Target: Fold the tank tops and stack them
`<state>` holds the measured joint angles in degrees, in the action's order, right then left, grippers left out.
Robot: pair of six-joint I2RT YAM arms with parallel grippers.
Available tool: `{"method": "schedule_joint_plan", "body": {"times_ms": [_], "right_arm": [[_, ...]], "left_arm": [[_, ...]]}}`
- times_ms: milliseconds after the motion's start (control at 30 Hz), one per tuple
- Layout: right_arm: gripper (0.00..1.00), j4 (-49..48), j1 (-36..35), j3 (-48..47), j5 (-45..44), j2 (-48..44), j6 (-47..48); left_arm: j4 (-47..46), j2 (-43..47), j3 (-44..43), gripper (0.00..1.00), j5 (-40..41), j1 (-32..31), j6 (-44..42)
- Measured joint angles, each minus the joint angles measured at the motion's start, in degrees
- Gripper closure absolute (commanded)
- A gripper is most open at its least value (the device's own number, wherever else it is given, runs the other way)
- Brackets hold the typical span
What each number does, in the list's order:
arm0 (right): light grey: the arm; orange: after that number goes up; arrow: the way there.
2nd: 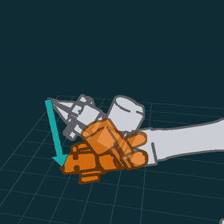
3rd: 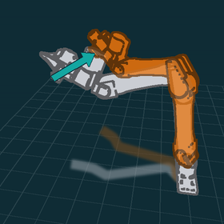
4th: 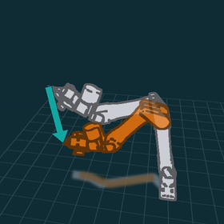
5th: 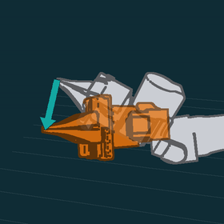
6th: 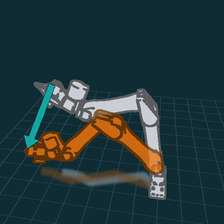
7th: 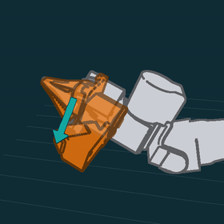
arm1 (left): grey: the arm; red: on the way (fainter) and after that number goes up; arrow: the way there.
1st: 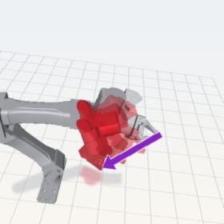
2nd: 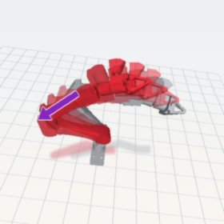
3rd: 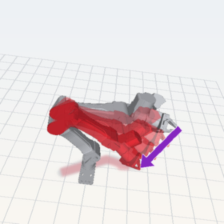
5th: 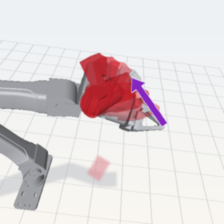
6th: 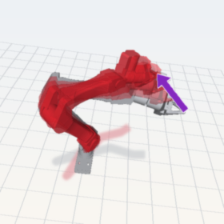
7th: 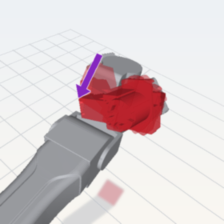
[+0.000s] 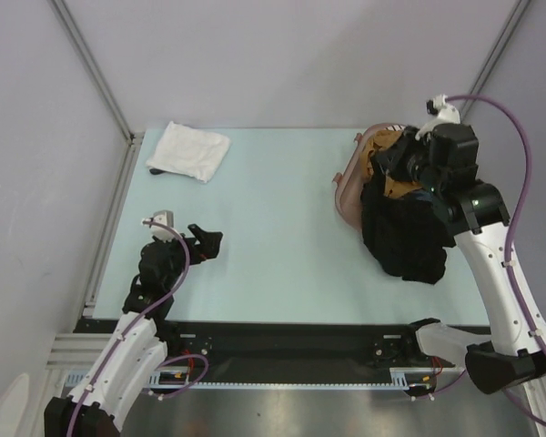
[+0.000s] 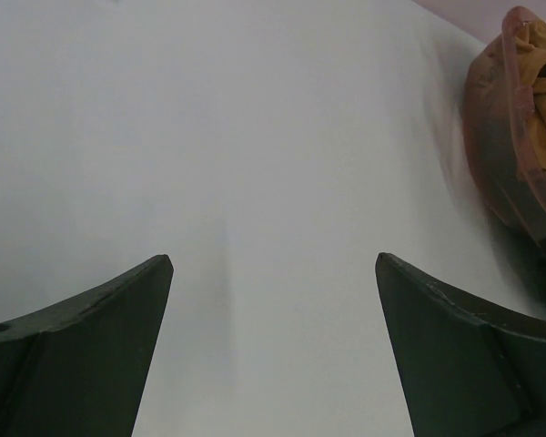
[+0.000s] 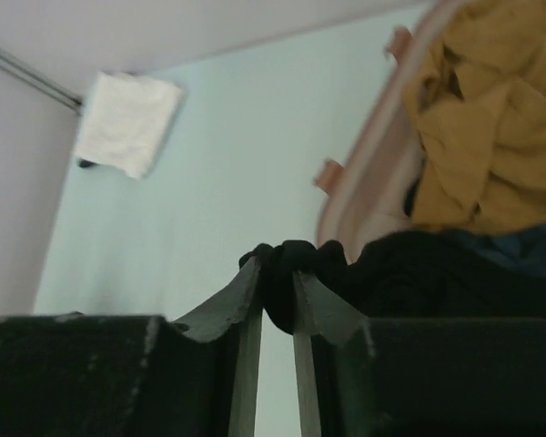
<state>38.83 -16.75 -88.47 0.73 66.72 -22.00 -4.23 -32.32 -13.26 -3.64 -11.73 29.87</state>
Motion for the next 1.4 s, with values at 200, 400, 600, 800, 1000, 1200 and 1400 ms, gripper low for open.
{"method": "schedule_joint_plan", "body": {"times_ms": [200,400,600,800,1000,1200,1400], "right_arm": [[0.0,1.2,7.1,13.4,2.5,-3.0,-2.8],[0.0,5.4,7.1,20.5,-7.5,-7.1,-6.4],[0.0,11.6,8.9,24.0,-20.2,-10.0,-12.2],[0.0,10.1,13.9,26.5,-23.4,-3.9,-13.0],[0.36,5.0,14.1,25.2,-25.4,9.5,-11.9],[1.0,4.6,14.1,22.4,-25.3,12.7,-11.3],[1.0,6.3,14.3,2.8,-17.4,11.1,-9.5]], "left_arm": [[-1.3,-3.2,-0.1,0.0,-1.5,-1.4,0.0],[-1.3,-3.5,-0.2,0.0,-1.6,-2.4,0.0],[-1.4,-3.2,-0.3,0.0,-1.6,-3.1,0.0],[-1.4,-3.1,-0.3,0.0,-1.8,-3.3,0.0],[-1.5,-2.3,-0.3,0.0,-1.7,-3.5,0.0],[-1.5,-2.2,-0.4,0.0,-1.7,-3.5,0.0],[-1.5,-2.4,-0.4,0.0,-1.6,-3.6,0.0]]}}
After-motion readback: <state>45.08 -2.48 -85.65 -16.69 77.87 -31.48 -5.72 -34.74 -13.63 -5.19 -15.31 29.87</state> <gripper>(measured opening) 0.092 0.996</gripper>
